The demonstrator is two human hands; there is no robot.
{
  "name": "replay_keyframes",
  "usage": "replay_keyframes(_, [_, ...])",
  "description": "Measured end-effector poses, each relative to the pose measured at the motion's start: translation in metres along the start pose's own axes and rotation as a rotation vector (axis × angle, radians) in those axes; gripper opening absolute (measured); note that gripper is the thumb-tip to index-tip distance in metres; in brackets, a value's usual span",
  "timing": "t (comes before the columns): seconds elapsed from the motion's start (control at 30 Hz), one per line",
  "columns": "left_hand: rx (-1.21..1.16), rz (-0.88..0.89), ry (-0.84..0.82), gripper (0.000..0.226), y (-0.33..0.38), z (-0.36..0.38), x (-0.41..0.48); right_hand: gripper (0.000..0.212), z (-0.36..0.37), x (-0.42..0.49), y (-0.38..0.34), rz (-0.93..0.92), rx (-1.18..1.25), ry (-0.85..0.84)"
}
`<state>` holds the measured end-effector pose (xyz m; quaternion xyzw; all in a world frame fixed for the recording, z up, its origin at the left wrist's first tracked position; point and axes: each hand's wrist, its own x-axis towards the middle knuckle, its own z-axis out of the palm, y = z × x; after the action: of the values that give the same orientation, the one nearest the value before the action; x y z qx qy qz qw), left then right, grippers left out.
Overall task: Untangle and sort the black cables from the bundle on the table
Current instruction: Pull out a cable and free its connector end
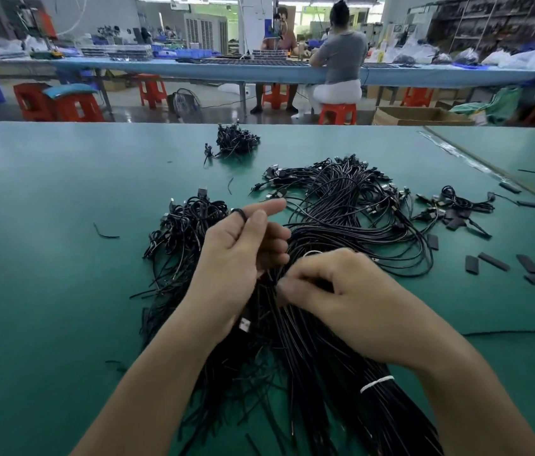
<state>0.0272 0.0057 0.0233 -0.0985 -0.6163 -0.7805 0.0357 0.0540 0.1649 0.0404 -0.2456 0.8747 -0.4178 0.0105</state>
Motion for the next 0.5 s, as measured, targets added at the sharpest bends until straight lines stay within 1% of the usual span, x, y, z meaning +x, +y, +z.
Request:
replay_keyframes(0.07, [0.159, -0.027, -0.056, 0.029, 0.000, 0.001, -0.004, 0.026, -0.004, 0.000, -0.002, -0.060, 0.053, 0.143])
replay_keyframes(0.13, [0.183, -0.138, -0.205, 0.033, 0.003, 0.005, -0.009, 0.026, -0.008, 0.001, -0.001, -0.089, 0.135, 0.291])
replay_keyframes(0.17, [0.207, -0.189, -0.275, 0.039, 0.005, 0.006, -0.012, 0.024, -0.010, 0.002, 0.000, -0.095, 0.190, 0.347])
replay_keyframes(0.23, [0.281, -0.248, -0.399, 0.048, 0.006, 0.007, -0.014, 0.020, -0.011, 0.002, 0.001, -0.101, 0.322, 0.407])
replay_keyframes(0.27, [0.262, -0.263, -0.454, 0.046, 0.007, 0.006, -0.015, 0.020, -0.011, 0.002, 0.002, -0.107, 0.382, 0.410])
replay_keyframes(0.33, [0.131, -0.303, -0.514, 0.040, 0.010, 0.004, -0.015, 0.023, -0.010, 0.003, 0.005, -0.111, 0.444, 0.403])
replay_keyframes(0.37, [0.049, -0.346, -0.514, 0.042, 0.012, 0.004, -0.015, 0.025, -0.009, 0.003, 0.006, -0.101, 0.447, 0.421])
replay_keyframes(0.43, [-0.088, -0.454, -0.507, 0.056, 0.016, 0.002, -0.014, 0.028, -0.007, 0.004, 0.009, -0.068, 0.421, 0.489])
replay_keyframes(0.5, [-0.174, -0.524, -0.559, 0.059, 0.020, 0.001, -0.014, 0.029, -0.005, 0.005, 0.010, -0.031, 0.381, 0.511])
